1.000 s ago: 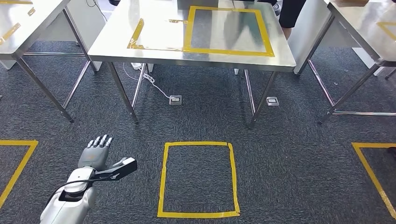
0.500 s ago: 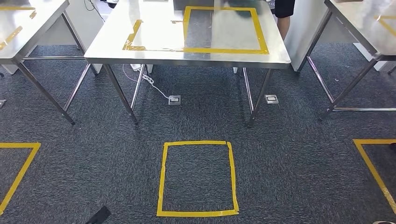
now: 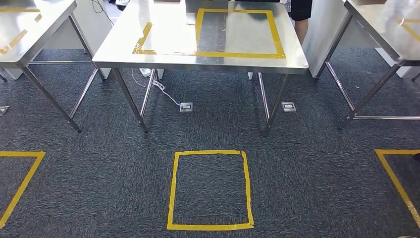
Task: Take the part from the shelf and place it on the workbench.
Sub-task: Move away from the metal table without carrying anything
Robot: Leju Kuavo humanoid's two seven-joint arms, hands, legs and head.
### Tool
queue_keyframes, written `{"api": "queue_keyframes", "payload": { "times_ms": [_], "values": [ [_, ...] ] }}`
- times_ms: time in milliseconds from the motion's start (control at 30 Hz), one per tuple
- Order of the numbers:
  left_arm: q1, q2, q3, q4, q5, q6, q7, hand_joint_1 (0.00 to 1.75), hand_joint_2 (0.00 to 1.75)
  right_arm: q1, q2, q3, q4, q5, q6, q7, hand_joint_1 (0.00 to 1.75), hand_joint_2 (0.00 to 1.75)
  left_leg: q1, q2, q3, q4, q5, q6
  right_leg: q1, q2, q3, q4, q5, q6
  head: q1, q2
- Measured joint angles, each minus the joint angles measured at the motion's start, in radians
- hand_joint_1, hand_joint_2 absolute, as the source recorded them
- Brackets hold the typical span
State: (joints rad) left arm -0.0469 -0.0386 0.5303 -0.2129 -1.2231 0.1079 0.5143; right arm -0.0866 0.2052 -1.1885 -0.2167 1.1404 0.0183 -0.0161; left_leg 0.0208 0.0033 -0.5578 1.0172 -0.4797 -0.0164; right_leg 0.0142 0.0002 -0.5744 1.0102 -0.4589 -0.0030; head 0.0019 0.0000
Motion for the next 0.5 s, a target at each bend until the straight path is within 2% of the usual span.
{"api": "queue_keyframes", "payload": {
  "times_ms": [67,133,233,333,500],
  "values": [
    [0.0,-0.012,0.036,0.0,0.075,0.056,-0.046,0.0,1.75,0.0,0.0,0.0,0.0,-0.011,0.0,-0.006,0.0,1.75,0.0,0.0,0.0,0.0,0.001,0.0,0.0,0.0,0.0,0.0,0.001,0.0,0.0,0.0],
    [-0.003,-0.022,0.101,-0.001,0.184,0.116,-0.135,0.0,1.75,0.0,0.0,0.0,0.0,-0.016,0.0,-0.021,0.0,1.75,0.0,0.0,0.0,0.0,0.001,0.0,0.0,0.0,0.0,0.0,0.001,0.0,0.0,0.0],
    [-0.007,-0.032,0.196,-0.001,0.263,0.147,-0.256,0.0,1.75,0.001,0.0,0.0,0.0,-0.017,0.0,-0.036,0.0,1.75,0.0,0.0,0.0,0.0,0.001,0.0,0.0,0.0,0.0,0.0,0.002,0.0,0.0,0.0],
    [-0.007,-0.035,0.241,-0.002,0.282,0.149,-0.282,0.0,1.75,0.003,-0.002,0.008,0.0,-0.024,0.0,-0.042,0.0,1.75,0.0,0.0,0.0,0.0,0.002,0.0,0.0,0.0,0.0,0.0,0.002,0.0,0.0,0.0],
    [0.003,-0.035,0.243,-0.01,0.355,0.139,-0.304,0.0,1.75,0.017,-0.018,0.087,-0.003,-0.104,0.002,-0.042,0.0,1.75,0.0,0.0,0.0,0.0,0.002,0.0,0.0,0.0,-0.001,0.0,0.002,0.0,0.0,0.0]
  ]
}}
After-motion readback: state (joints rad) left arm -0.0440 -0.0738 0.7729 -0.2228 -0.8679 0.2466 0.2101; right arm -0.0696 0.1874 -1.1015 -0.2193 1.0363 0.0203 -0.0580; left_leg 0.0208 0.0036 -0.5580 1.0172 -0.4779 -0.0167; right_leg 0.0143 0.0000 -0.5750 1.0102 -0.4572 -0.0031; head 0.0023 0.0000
